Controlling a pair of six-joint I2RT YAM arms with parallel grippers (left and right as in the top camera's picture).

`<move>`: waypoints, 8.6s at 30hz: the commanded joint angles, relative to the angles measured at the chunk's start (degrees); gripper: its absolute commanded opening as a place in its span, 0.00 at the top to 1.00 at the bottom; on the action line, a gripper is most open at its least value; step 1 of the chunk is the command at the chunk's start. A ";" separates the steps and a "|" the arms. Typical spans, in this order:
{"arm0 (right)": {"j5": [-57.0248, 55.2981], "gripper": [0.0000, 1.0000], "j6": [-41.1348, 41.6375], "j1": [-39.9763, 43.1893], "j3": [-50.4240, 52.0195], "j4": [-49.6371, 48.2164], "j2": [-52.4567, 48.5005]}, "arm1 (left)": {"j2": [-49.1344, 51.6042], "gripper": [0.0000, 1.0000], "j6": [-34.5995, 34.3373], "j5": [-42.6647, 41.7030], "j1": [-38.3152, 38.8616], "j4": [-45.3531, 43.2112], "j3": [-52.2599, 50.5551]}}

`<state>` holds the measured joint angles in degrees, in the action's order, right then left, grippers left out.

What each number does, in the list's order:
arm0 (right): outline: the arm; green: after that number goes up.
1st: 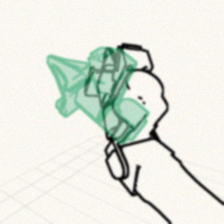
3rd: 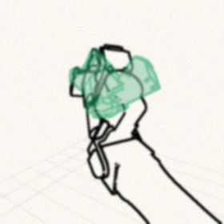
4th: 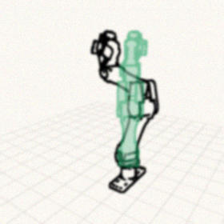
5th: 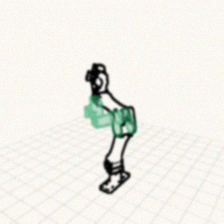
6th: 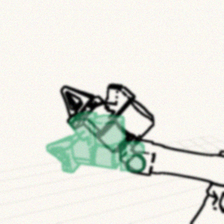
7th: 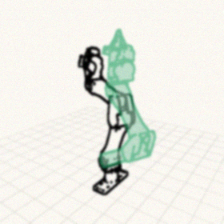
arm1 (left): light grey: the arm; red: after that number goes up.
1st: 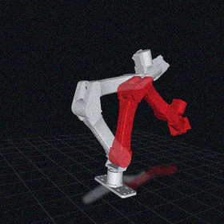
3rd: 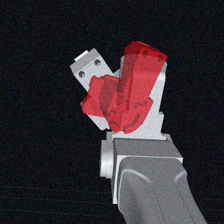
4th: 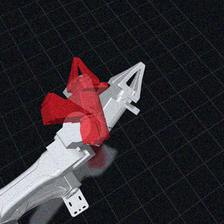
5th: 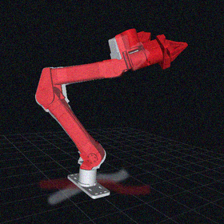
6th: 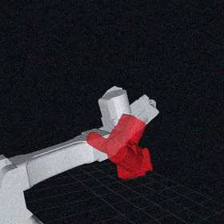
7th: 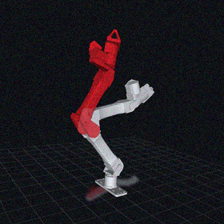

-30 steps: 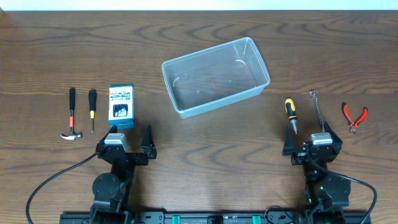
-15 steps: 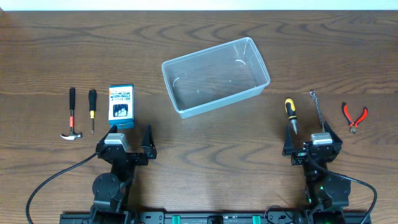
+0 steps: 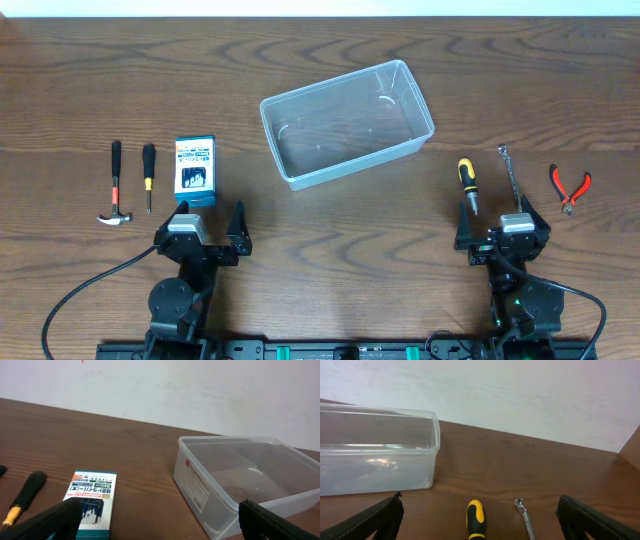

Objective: Pack container
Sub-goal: 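Move both grippers toward the clear plastic container, then grip the container rims with both grippers and slide it toward center, then release the container and retract both grippers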

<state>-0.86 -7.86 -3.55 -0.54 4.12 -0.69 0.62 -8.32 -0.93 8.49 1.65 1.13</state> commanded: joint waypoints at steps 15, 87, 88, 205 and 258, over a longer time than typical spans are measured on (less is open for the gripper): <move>-0.17 0.01 0.98 0.15 0.22 0.13 0.42 | -0.33 0.02 0.74 1.22 0.33 2.56 -0.90; 6.27 0.99 3.89 -12.61 -103.65 56.02 -110.57 | 77.72 0.94 0.09 -8.70 20.79 55.71 67.36; 5.62 0.99 3.91 -12.61 -103.65 56.24 -111.06 | 78.79 0.94 0.11 -8.70 21.49 55.04 67.36; 4.33 0.99 3.98 -11.45 -97.53 61.94 -116.65 | 97.68 0.94 0.81 -0.92 19.58 40.28 67.36; -10.64 0.01 20.68 -2.84 -139.12 93.20 -100.83 | 59.30 0.02 -1.46 6.99 3.39 62.82 67.36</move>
<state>-10.15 7.53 -9.19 -140.20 96.99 -104.33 59.96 -8.25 5.17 12.78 64.29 67.77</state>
